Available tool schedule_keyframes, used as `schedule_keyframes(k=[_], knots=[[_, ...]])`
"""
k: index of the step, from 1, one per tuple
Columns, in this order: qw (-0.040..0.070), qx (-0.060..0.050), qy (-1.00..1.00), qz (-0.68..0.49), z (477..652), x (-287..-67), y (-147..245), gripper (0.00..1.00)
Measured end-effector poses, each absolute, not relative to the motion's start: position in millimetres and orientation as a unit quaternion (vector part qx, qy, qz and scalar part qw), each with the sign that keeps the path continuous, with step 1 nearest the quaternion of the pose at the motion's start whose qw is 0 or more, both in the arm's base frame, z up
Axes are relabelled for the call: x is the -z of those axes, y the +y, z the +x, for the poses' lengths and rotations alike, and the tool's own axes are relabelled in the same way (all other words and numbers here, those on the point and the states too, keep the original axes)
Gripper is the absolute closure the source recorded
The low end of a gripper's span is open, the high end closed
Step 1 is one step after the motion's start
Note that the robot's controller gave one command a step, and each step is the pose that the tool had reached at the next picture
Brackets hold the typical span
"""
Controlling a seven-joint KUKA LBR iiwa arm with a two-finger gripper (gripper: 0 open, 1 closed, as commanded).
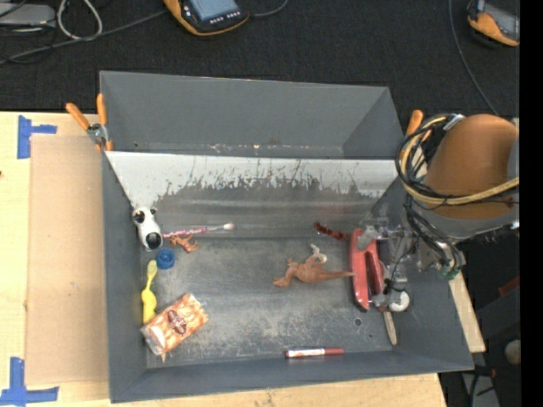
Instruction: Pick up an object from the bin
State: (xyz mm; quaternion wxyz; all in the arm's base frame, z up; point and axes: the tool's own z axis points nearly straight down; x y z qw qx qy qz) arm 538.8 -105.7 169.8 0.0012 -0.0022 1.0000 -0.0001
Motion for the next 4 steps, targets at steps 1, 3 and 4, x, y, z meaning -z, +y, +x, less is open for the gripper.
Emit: schedule_keyframes(k=[1, 3, 4], knots=[[0.0, 0.0, 1.0, 0.007, 540.6, -168, -50, 0.0], [0.006, -0.001, 0.999, 0.052, 603.6, -108, -5, 0.0], [0.001, 0.0, 1.0, 0.015, 582.0, -89, -40, 0.0]])
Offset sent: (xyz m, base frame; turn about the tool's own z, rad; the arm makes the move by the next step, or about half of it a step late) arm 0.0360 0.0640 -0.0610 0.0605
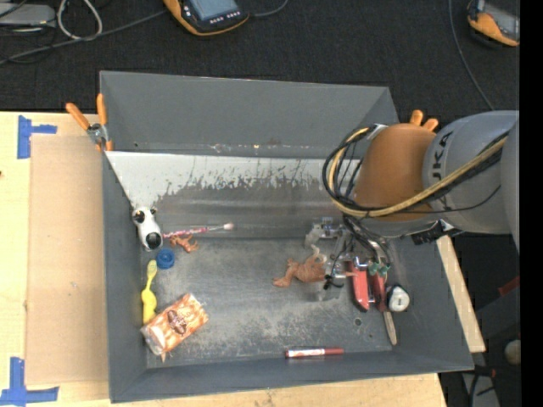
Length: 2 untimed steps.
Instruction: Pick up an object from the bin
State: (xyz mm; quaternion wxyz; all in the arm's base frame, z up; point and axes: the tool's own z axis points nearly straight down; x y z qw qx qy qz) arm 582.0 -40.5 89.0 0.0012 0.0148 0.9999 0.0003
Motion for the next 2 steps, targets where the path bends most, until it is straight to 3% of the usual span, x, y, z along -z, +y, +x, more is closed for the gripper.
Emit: schedule_keyframes(k=[1, 2], knots=[[0.006, -0.003, 1.0, 0.016, 565.0, -86.7, -38.8, 1.0], [0.006, -0.003, 1.0, 0.016, 565.0, -86.7, -38.6, 1.0]])
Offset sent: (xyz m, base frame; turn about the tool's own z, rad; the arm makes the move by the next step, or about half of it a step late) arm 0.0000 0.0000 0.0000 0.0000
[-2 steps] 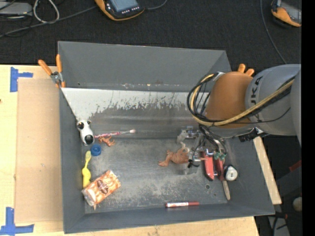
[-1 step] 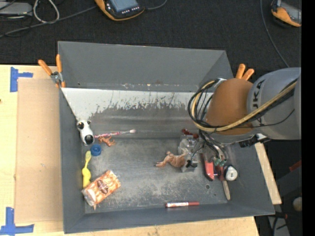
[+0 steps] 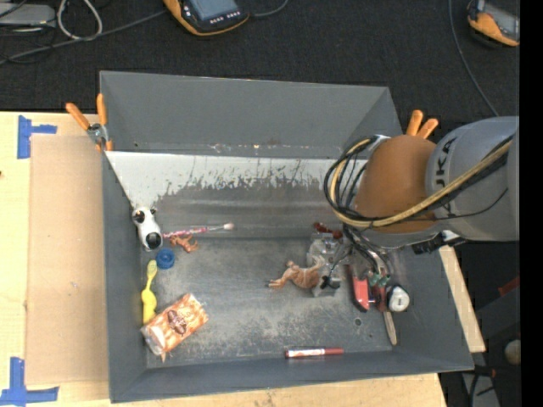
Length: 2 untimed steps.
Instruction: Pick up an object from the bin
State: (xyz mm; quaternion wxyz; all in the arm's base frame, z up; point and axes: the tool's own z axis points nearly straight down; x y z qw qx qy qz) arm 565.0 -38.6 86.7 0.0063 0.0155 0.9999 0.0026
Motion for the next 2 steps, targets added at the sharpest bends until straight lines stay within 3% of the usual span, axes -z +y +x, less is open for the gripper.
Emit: schedule_keyframes(k=[1, 2], knots=[[0.007, 0.0, 0.996, -0.091, 598.6, -78, -17, 1.0], [0.013, -0.002, 0.975, -0.223, 599.4, -76, -36, 1.0]])
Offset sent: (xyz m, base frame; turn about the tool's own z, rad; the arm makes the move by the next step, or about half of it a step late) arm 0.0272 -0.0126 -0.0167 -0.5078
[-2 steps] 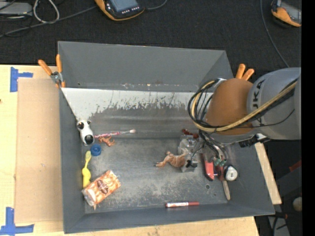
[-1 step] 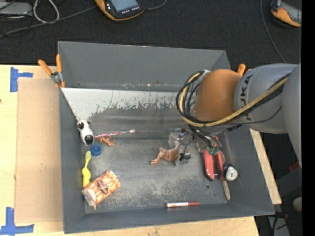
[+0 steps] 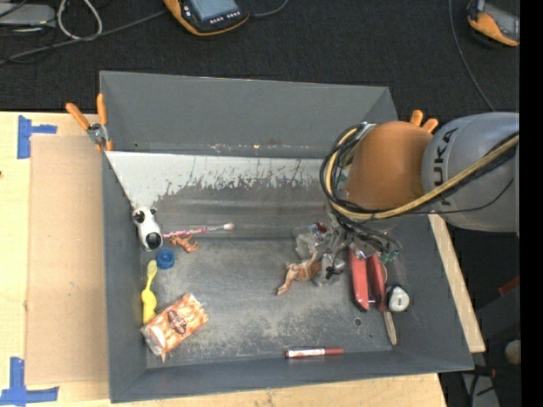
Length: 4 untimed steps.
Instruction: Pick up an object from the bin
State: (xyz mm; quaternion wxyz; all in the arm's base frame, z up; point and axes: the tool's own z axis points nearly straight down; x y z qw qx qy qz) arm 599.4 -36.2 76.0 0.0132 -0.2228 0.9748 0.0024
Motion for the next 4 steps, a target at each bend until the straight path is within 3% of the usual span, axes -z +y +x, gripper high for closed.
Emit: schedule_keyframes(k=[1, 2, 3, 4], knots=[[0.006, -0.002, 0.976, -0.218, 588.8, -135, -28, 1.0], [0.009, 0.0, 0.95, -0.311, 589.7, -129, -54, 1.0], [0.01, 0.001, 0.87, -0.493, 590.9, -93, -63, 1.0], [0.007, -0.002, 0.849, -0.529, 584.6, -140, -66, 1.0]])
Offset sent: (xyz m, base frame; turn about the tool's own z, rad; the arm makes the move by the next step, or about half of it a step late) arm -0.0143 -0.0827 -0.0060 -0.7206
